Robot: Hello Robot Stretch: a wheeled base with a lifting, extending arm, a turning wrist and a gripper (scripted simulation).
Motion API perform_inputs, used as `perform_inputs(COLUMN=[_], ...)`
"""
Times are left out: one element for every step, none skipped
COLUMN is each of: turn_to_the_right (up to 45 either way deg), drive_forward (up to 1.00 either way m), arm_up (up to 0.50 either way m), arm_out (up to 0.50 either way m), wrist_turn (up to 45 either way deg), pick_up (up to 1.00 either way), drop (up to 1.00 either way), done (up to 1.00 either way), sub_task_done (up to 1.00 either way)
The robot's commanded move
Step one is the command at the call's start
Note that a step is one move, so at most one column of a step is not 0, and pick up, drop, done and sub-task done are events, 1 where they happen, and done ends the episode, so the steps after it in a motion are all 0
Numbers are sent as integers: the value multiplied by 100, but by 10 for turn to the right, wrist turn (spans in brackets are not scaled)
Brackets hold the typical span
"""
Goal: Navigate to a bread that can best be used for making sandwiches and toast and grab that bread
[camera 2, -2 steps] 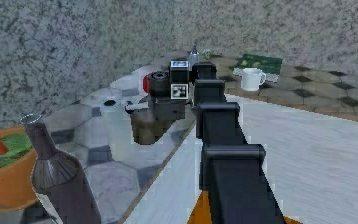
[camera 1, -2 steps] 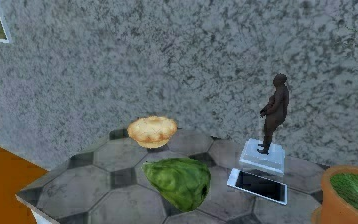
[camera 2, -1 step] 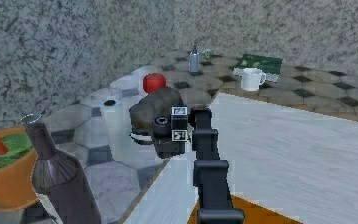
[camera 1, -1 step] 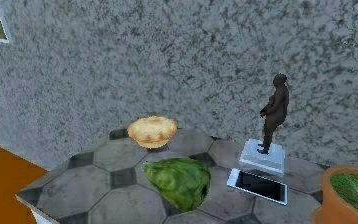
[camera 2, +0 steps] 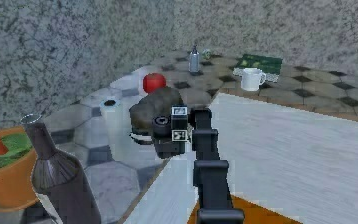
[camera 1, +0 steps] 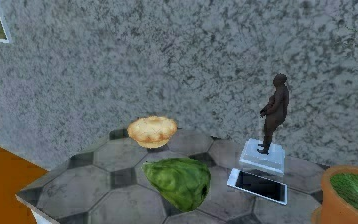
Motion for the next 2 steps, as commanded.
perform_inputs(turn_to_the_right=[0,0], drive_forward=[0,0], arm_up=[10,0], arm_out=[0,0], wrist_turn=[0,0], pick_up=[0,0], drop=[0,0], done=[0,100], sub_task_done=[0,0])
